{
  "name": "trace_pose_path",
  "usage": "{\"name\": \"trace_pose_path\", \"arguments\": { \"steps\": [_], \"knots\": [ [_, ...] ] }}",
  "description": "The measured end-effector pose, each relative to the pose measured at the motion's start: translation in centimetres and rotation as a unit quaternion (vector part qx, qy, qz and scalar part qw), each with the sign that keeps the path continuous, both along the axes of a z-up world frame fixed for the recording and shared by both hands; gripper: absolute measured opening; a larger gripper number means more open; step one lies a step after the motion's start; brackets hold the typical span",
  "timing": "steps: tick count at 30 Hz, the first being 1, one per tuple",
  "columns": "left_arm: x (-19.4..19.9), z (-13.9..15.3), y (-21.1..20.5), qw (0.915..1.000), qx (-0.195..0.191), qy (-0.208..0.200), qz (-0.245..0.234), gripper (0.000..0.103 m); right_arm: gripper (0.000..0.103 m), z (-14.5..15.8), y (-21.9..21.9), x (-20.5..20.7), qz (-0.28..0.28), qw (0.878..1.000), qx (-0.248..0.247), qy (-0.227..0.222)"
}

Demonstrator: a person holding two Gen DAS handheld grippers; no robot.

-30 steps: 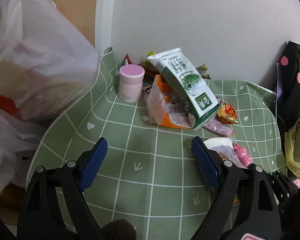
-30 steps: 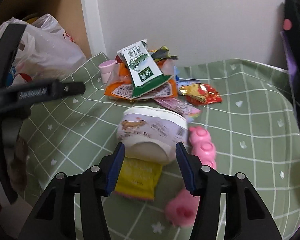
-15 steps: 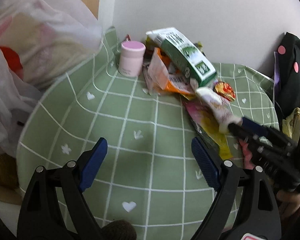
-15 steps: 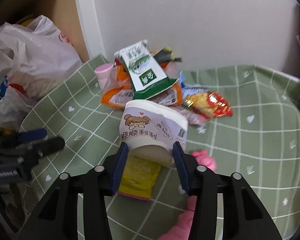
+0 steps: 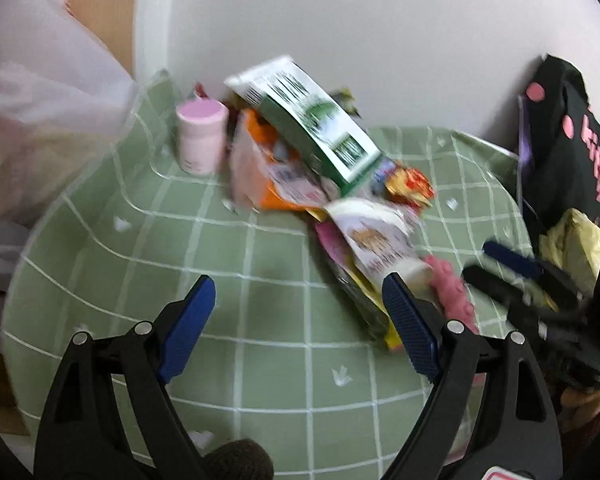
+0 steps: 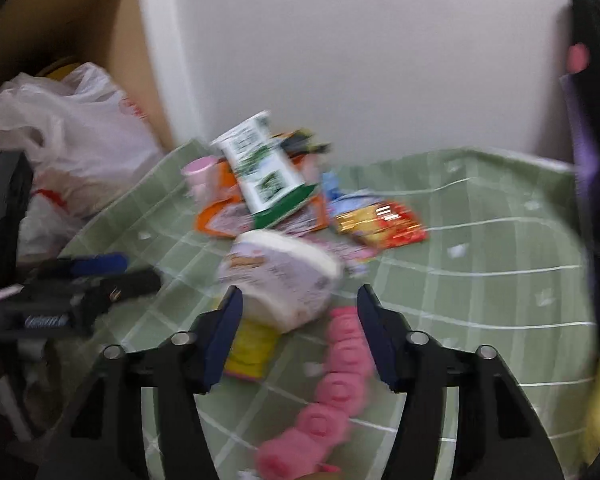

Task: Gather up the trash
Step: 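Grasp the white paper cup with the right tool while the left tool grasps the pink snack bag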

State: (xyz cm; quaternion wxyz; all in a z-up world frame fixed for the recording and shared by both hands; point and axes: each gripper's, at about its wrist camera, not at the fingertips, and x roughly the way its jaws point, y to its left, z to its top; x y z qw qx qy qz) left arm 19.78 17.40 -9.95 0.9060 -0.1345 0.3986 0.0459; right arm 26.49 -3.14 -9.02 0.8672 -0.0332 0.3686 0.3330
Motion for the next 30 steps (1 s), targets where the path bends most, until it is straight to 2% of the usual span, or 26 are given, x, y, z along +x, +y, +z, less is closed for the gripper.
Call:
{"name": "trace_pose_path", "arguments": {
  "steps": [1, 6, 10, 13, 14, 16, 20, 23, 25, 30],
  "knots": [
    [-0.1, 0.0, 0.4, 0.9999, 0.006, 0.000, 0.009, 0.081, 0.055, -0.4, 0.6, 0.2, 0.013, 1.000, 0.002, 0.010],
    [-0.9, -0.3, 1.7, 0.9991, 0.028, 0.008, 0.031, 0.081, 0.055, -2.1, 4.1, 0.9, 0.052, 0.998, -0.034, -0.009],
    [-1.5, -0.6, 2.5, 0.9989, 0.023, 0.012, 0.039, 0.081, 0.055, -3.8, 6.4, 1.9, 0.082, 0.994, -0.071, 0.012],
    [-1.8, -0.8, 2.4, 0.9991, 0.017, 0.014, 0.036, 0.081, 0.046, -3.4, 6.8, 1.9, 0.089, 0.991, -0.098, -0.002],
    [-1.8, -0.9, 2.2, 0.9993, 0.013, 0.015, 0.032, 0.081, 0.041, -3.0, 6.7, 1.7, 0.085, 0.991, -0.103, -0.013],
    [-1.7, -1.1, 1.8, 0.9996, 0.002, 0.020, 0.017, 0.080, 0.039, -2.0, 5.6, 1.3, 0.072, 0.993, -0.093, -0.029],
    [-1.1, -1.7, 0.6, 0.9992, -0.023, 0.033, -0.004, 0.077, 0.039, 0.9, 2.2, 0.8, 0.031, 0.997, -0.057, -0.053],
    [0.0, -2.0, -0.4, 0.9977, -0.051, 0.040, -0.022, 0.075, 0.039, 2.6, -0.4, 0.2, -0.010, 0.996, -0.053, -0.076],
    [0.8, -2.2, -1.5, 0.9970, -0.051, 0.048, -0.034, 0.069, 0.039, 3.1, -2.3, -0.3, -0.042, 0.994, -0.060, -0.085],
    [2.5, -3.4, -4.0, 0.9932, -0.064, 0.077, -0.061, 0.060, 0.039, 1.8, -7.0, -0.8, -0.110, 0.991, -0.061, -0.051]
  ]
}}
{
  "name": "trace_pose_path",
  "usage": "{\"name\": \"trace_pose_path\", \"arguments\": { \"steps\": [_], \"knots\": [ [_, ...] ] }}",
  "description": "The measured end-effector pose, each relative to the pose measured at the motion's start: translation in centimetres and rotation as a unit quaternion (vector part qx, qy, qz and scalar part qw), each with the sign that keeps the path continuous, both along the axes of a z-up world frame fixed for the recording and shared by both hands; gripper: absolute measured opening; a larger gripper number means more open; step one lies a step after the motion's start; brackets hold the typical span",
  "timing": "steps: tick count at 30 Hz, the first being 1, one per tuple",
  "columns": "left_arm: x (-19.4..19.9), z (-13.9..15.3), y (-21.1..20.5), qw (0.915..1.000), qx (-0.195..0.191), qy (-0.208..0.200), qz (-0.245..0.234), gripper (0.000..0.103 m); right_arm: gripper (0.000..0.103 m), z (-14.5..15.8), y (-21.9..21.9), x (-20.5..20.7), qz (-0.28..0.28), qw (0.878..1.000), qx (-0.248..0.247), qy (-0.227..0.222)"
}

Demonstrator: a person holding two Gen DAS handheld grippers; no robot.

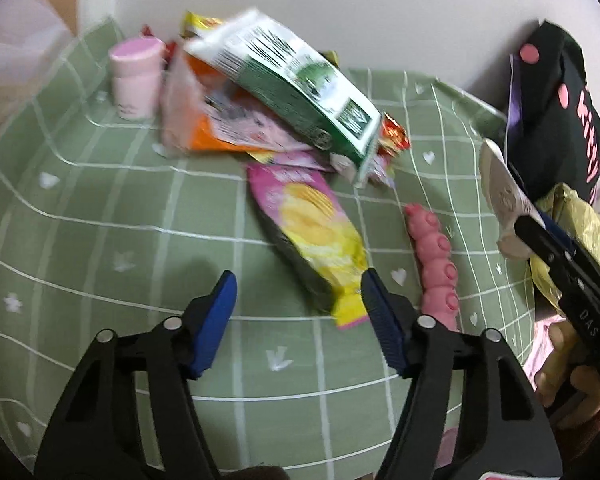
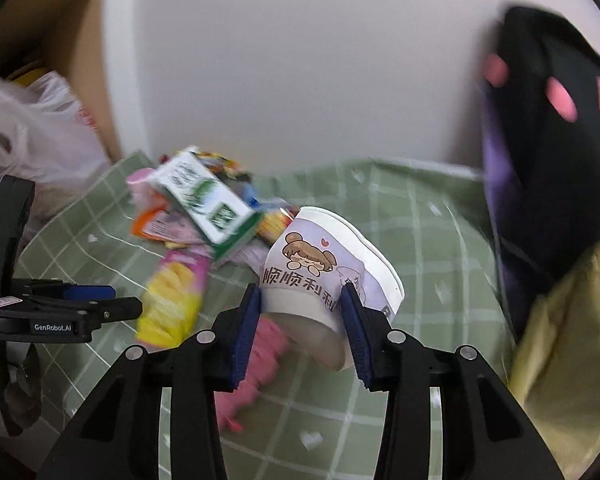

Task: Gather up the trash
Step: 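Carry the cup and pink bag over the yellow-lined bin with both tools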

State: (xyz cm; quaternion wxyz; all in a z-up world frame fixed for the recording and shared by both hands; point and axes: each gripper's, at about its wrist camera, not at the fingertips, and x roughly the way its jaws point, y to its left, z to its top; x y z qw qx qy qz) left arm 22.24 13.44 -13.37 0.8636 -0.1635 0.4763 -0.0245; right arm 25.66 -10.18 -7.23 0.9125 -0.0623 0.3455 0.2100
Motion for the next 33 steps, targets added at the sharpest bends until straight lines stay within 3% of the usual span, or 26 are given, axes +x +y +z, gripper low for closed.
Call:
{"name": "trace_pose_path", "arguments": {
  "steps": [6, 8, 9, 11, 13, 17, 24, 33],
  "knots": [
    [1.5, -1.1, -2.1, 0.9996, 0.015, 0.023, -0.001, 0.050, 0.039, -2.1, -2.2, -1.7, -0.042, 0.999, 0.003, 0.025],
    [1.8, -1.1, -2.3, 0.9996, 0.017, 0.023, 0.007, 0.037, 0.039, -2.6, -2.5, -2.3, -0.051, 0.998, 0.004, 0.031],
    [1.9, -1.2, -2.2, 0.9996, 0.010, 0.025, 0.008, 0.024, 0.039, -2.7, -2.4, -2.5, -0.052, 0.998, 0.003, 0.033],
    [1.5, -1.1, -1.8, 0.9997, -0.001, 0.020, 0.016, 0.015, 0.039, -2.8, -2.7, -3.1, -0.055, 0.998, 0.002, 0.035],
    [0.9, -0.4, -1.4, 0.9996, 0.018, 0.007, 0.022, 0.007, 0.039, -2.6, -2.9, -3.7, -0.058, 0.998, 0.003, 0.034],
    [-0.8, 1.6, -1.0, 0.9979, 0.055, -0.025, 0.024, 0.004, 0.039, -1.9, -3.1, -4.5, -0.060, 0.998, 0.010, 0.031],
    [-4.3, 7.3, -2.3, 0.9884, 0.096, -0.117, 0.017, 0.001, 0.039, 0.8, -3.0, -6.1, -0.053, 0.998, 0.019, 0.003],
    [-3.7, 14.7, -7.3, 0.9682, 0.125, -0.209, -0.055, 0.001, 0.039, 5.6, -4.5, -7.7, -0.068, 0.996, 0.012, -0.062]
  ]
}}
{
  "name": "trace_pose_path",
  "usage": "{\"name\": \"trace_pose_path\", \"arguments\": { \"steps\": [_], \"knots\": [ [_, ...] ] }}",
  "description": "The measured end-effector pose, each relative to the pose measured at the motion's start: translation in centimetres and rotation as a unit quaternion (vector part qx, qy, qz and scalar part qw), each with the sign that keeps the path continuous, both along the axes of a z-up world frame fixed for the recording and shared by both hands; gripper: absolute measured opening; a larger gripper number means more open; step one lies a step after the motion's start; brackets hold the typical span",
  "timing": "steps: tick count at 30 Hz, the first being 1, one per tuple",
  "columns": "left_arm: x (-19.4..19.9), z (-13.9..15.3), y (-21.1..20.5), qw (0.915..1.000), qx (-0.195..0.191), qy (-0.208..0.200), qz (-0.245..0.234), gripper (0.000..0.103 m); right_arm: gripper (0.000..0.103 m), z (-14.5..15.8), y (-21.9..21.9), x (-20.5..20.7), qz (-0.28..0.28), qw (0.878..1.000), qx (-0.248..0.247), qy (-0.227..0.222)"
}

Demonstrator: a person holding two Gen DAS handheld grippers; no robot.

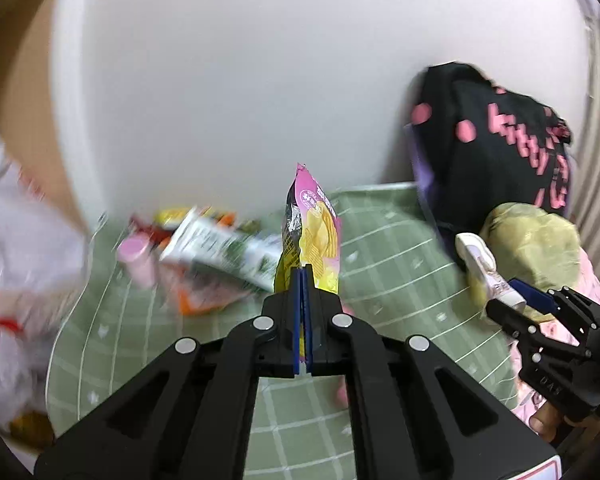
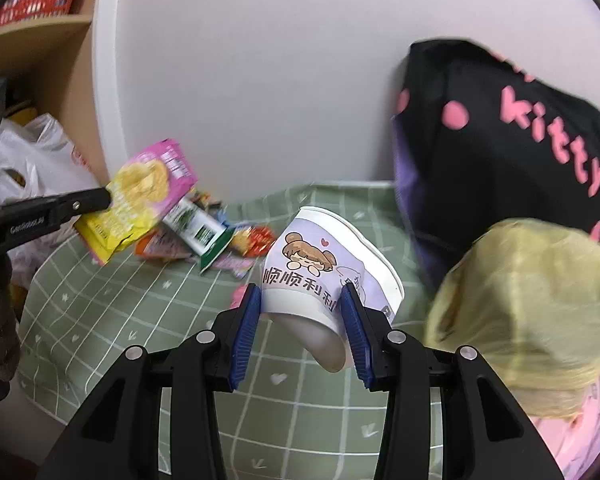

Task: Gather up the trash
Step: 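Carry the cup and pink bag over the yellow-lined bin with both tools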

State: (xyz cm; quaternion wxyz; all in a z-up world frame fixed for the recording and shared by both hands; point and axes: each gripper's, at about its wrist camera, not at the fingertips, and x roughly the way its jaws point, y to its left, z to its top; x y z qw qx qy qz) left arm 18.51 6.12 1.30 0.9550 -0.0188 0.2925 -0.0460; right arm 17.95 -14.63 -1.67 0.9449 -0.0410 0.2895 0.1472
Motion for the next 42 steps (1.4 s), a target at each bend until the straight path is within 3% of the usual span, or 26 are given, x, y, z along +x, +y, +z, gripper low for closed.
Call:
{"name": "trace_pose_path", "arguments": {
  "steps": [8, 16, 22, 25, 28, 30, 32, 34, 36, 39, 42],
  "knots": [
    [4.5, 2.1, -7.2, 0.9925, 0.003, -0.018, -0.121, 0.001, 0.039, 4.5, -4.8, 1.1, -0.085, 0.995, -0.030, -0.044],
    [8.9, 2.2, -13.7, 0.9684, -0.023, 0.018, -0.248, 0.001, 0.039, 7.1, -11.5, 1.7, -0.211, 0.976, -0.046, -0.030],
    [10.2, 1.4, -18.5, 0.9541, -0.021, 0.035, -0.297, 0.001, 0.039, 7.2, -16.3, 0.7, -0.268, 0.962, -0.051, -0.018],
    [11.1, 1.2, -20.9, 0.9485, -0.026, 0.037, -0.314, 0.001, 0.039, 7.3, -18.8, 0.9, -0.271, 0.962, -0.039, -0.020],
    [13.9, 1.2, -23.4, 0.9308, -0.078, 0.062, -0.352, 0.001, 0.039, 7.5, -21.0, 1.8, -0.265, 0.964, -0.030, -0.025],
    [15.7, 0.8, -25.7, 0.9175, -0.088, 0.085, -0.378, 0.001, 0.039, 8.0, -22.0, 2.3, -0.250, 0.968, -0.010, -0.033],
    [17.4, -0.3, -28.3, 0.9064, -0.077, 0.112, -0.400, 0.001, 0.039, 8.6, -22.7, 2.9, -0.234, 0.971, -0.003, -0.045],
    [18.7, -3.0, -30.9, 0.8883, -0.047, 0.180, -0.420, 0.001, 0.039, 8.7, -23.3, 4.0, -0.220, 0.974, 0.008, -0.052],
    [18.3, -5.0, -31.8, 0.8744, -0.025, 0.219, -0.432, 0.001, 0.039, 8.5, -23.8, 5.0, -0.201, 0.978, 0.030, -0.050],
    [16.7, -6.3, -31.8, 0.8698, 0.001, 0.226, -0.438, 0.001, 0.039, 6.8, -24.3, 6.7, -0.166, 0.983, 0.073, -0.023],
    [16.2, -6.3, -31.5, 0.8761, 0.005, 0.218, -0.430, 0.001, 0.039, 3.3, -24.5, 8.3, -0.140, 0.985, 0.094, 0.039]
  ]
}}
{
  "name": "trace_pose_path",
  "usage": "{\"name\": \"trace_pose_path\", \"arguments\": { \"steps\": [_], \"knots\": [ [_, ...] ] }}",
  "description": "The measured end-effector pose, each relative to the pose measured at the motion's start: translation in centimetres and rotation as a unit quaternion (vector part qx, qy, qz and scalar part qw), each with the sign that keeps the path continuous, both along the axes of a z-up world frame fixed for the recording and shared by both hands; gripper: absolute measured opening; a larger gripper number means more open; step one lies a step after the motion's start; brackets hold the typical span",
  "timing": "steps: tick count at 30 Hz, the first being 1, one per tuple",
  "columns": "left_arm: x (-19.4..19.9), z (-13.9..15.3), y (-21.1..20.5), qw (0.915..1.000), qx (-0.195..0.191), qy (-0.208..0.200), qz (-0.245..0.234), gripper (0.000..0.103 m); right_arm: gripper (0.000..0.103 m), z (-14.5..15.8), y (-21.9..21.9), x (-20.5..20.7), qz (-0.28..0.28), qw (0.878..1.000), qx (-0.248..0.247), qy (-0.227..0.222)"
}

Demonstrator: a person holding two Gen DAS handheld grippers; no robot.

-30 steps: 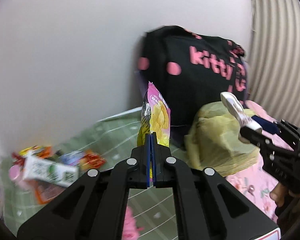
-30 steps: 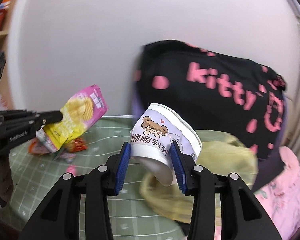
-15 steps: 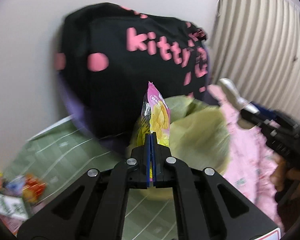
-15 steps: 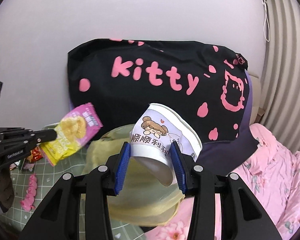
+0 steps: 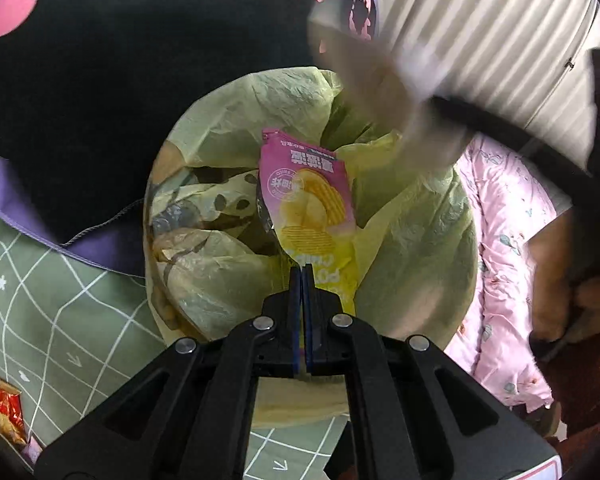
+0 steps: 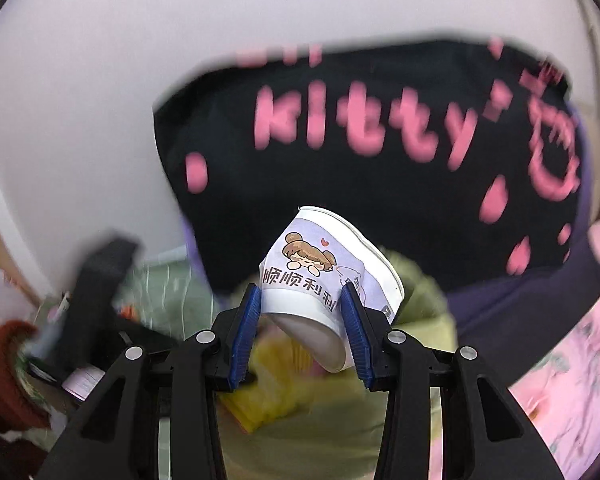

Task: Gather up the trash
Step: 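Carry the cup and pink bag over the yellow-lined bin with both tools, then open both tools to drop the cup and pink bag into the bin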

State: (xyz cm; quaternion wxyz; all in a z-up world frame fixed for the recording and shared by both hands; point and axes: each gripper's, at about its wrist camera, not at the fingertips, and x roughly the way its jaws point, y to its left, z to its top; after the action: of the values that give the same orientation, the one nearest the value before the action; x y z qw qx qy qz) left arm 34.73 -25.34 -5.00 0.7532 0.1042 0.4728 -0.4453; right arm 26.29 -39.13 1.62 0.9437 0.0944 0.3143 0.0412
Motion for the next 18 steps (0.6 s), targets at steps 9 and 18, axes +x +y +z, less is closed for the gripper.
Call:
{"name": "trace_pose_path", "arguments": {
  "steps": [9, 18],
  "knots": [
    [0.5, -0.4, -1.2, 0.9997, 0.007, -0.019, 0.017, 0.001, 0.039, -4.7, -0.4, 1.3, -0.005, 0.994, -0.052, 0.099],
    [2.2, -0.1, -3.4, 0.9994, 0.001, -0.033, 0.013, 0.001, 0.039, -5.5, -0.9, 0.8, -0.003, 0.988, -0.105, 0.114]
  ]
}}
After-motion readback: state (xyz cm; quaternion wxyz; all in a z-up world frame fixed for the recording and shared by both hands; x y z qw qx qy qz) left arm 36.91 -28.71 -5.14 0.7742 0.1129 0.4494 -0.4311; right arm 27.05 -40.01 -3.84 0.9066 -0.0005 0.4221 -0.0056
